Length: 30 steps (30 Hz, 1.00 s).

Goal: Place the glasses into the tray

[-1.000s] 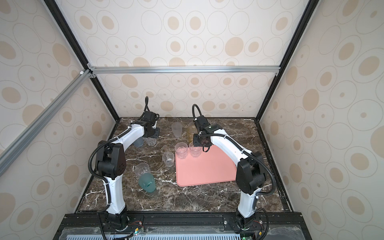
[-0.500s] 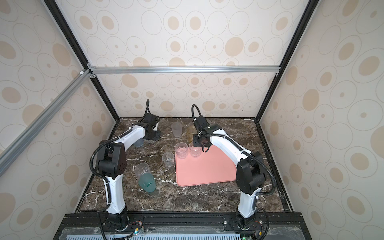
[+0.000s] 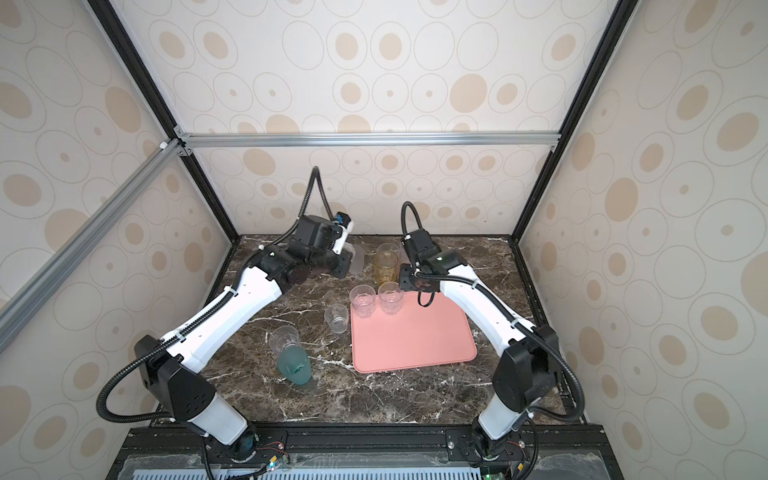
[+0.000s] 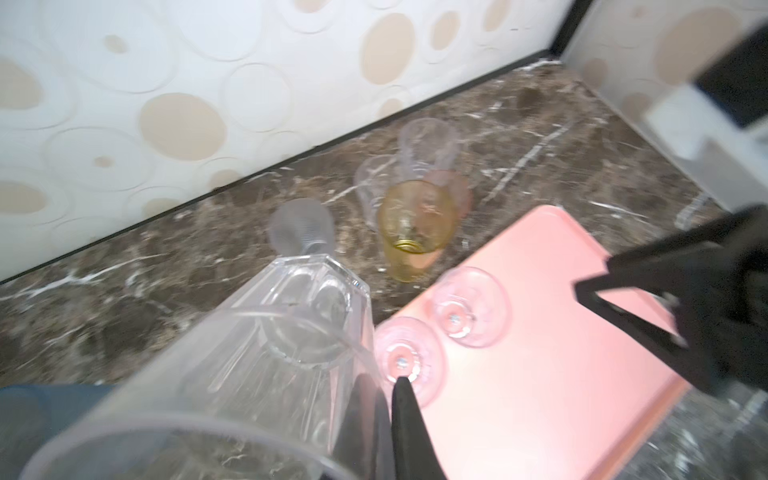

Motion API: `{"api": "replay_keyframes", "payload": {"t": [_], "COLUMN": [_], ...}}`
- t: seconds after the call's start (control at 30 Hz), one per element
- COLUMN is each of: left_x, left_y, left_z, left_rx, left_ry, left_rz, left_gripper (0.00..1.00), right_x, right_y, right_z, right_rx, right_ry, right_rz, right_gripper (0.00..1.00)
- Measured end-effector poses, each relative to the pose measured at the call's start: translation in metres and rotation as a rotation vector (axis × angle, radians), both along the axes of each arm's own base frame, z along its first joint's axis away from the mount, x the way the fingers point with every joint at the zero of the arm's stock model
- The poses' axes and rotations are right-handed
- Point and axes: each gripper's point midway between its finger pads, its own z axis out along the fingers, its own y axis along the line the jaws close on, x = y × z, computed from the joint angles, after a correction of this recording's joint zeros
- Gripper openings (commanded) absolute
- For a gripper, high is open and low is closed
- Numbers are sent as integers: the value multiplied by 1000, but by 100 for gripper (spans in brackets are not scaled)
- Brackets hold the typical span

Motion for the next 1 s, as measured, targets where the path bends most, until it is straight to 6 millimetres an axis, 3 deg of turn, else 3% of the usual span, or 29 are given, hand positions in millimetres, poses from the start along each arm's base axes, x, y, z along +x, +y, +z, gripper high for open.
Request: {"api": "replay_keyframes", "payload": {"t": [0.1,0.23,0.4,0.63,0.77,0.9,1.0], "left_x": [-41,-95,-137,-140,-138,-133,-129], "left_y": [-47,-98,-132,-143,-143,-147,-151], "left_z": [-11,-45,-100,-173,-198,-211,-210], "left_rx": [-13,10,81,201,254,287,292], "left_ry": [40,131,235,339,359,361,347], "left_rz": [-121,-268,-374,-384,-382,-383,-384], "left_gripper": [0,0,0,0,3,18,31], "right_x": [-9,-20,-38,-54,-62,-67,-68], "right_y": [-30,-66,-96,-93,-89,-87,-87], "right_z": [0,-10,-26,-53,-68,-75,-78], "right_rx": [-1,-4,-8,19,39,50,51], "right_ry": [-1,18,53,126,160,179,183], "right_rz": [-65,-153,-222,-205,-194,-186,-185], "right_gripper": [45,45,45,44,44,44,44]}}
